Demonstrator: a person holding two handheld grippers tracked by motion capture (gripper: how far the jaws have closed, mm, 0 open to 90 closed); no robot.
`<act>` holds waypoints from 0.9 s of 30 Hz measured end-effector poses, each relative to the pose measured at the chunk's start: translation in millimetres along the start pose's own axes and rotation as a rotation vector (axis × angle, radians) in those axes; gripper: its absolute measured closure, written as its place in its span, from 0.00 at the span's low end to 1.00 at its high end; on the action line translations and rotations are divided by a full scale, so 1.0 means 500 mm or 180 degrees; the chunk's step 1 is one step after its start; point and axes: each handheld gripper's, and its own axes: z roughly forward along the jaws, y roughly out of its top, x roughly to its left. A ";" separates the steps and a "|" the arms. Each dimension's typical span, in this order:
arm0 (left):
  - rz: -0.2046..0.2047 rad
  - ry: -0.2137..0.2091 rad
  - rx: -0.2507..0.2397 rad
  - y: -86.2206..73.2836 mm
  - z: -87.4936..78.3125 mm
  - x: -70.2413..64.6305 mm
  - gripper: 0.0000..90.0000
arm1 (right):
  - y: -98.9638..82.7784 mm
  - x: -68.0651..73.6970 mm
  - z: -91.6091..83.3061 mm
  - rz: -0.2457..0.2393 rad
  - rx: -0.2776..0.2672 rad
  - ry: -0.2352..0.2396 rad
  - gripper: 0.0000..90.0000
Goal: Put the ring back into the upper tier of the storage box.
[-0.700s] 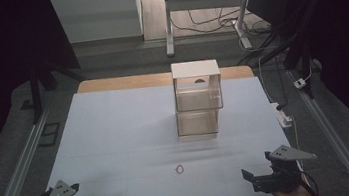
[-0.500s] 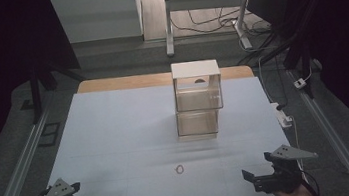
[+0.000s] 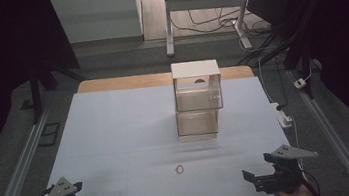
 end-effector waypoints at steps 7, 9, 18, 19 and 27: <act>0.0012 -0.0013 0.0032 0.001 0.002 -0.001 0.02 | 0.001 0.001 0.002 -0.0017 0.0030 0.0031 0.00; 0.0012 -0.0026 0.0033 0.001 0.002 -0.001 0.02 | 0.001 0.001 0.002 -0.0016 0.0031 0.0033 0.00; -0.0047 -0.0151 0.0001 0.000 0.001 0.004 0.02 | 0.003 0.004 0.005 -0.0081 0.0075 0.0059 0.00; -0.0042 -0.0149 0.0003 0.000 0.001 0.003 0.02 | 0.004 0.004 0.005 -0.0096 0.0076 0.0070 0.00; -0.0015 -0.0141 0.0014 0.000 0.001 0.002 0.01 | 0.008 0.012 0.012 -0.0121 0.0056 0.0196 0.00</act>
